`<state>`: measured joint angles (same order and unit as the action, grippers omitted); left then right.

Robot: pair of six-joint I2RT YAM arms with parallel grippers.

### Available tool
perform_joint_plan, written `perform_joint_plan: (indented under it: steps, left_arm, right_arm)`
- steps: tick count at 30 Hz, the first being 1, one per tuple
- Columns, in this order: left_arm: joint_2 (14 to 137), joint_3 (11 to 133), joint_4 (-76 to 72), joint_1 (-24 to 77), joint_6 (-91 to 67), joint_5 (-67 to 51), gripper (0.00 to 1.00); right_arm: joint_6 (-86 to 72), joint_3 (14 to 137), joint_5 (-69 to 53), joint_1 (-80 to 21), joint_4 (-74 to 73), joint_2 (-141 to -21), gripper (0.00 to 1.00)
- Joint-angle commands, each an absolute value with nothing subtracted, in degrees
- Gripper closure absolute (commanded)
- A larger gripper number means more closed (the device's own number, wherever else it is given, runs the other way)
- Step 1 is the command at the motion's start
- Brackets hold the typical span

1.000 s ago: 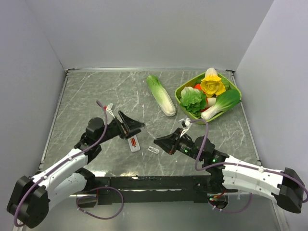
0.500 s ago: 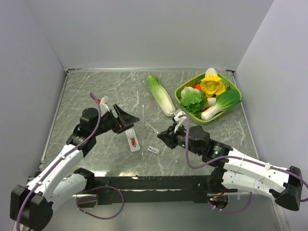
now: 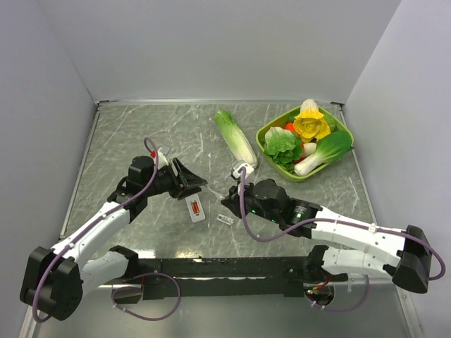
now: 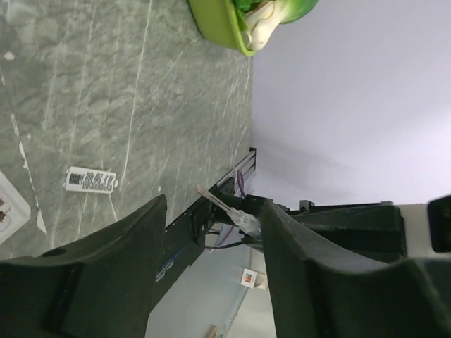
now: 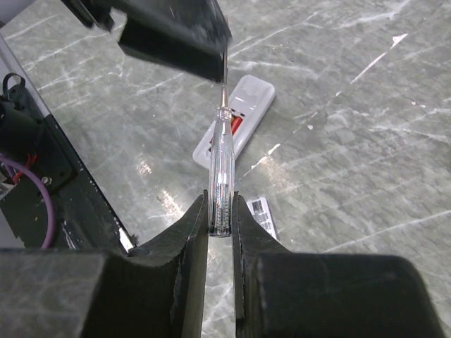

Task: Unload the batteries from the remote control

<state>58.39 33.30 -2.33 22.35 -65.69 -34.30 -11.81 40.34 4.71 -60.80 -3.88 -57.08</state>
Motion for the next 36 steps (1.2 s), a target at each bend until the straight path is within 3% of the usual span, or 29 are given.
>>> perform_joint_plan:
  steps: [1, 6, 9, 10, 13, 15, 19, 22, 30, 36]
  left_arm:
    - [58.7, 32.9, -3.6, 22.4, -67.0, -35.1, 0.44]
    - [59.2, 33.5, -0.9, 22.4, -66.4, -32.5, 0.54]
    - [59.3, 32.0, -3.1, 22.4, -68.4, -32.3, 0.72]
    - [59.6, 31.0, -4.1, 22.4, -69.0, -32.4, 0.83]
    - [61.2, 29.6, -8.2, 22.5, -71.4, -34.4, 0.99]
    - [61.8, 29.0, -10.2, 22.5, -72.7, -35.3, 0.99]
    - [60.3, 25.6, -16.1, 22.4, -78.9, -36.4, 0.99]
    - [58.0, 23.3, -19.3, 22.2, -83.0, -35.7, 0.99]
    - [53.4, 14.5, -37.9, 22.1, -98.9, -35.2, 0.99]
    - [50.0, 12.7, -40.8, 22.1, -103.6, -32.3, 0.99]
  right_arm:
    - [-10.3, 45.3, 4.8, -61.7, -1.9, -59.8, 1.0]
    - [-9.7, 46.7, 5.5, -62.6, -1.9, -61.6, 1.0]
    - [-9.7, 46.4, 5.9, -62.8, -1.1, -62.1, 1.0]
    - [-9.8, 46.4, 5.9, -62.8, -1.1, -62.2, 1.0]
    - [-9.9, 46.3, 6.2, -62.8, -0.3, -62.7, 0.95]
    - [-10.5, 45.6, 6.8, -62.8, 1.2, -62.8, 0.9]
    - [-13.4, 40.1, 7.2, -62.1, 12.2, -61.3, 0.52]
    - [-15.2, 34.5, 5.2, -61.6, 19.8, -59.2, 0.38]
    - [-13.1, 23.0, 2.2, -61.6, 48.3, -59.1, 0.33]
    - [-10.6, 24.0, -1.6, -62.0, 53.7, -62.7, 0.35]
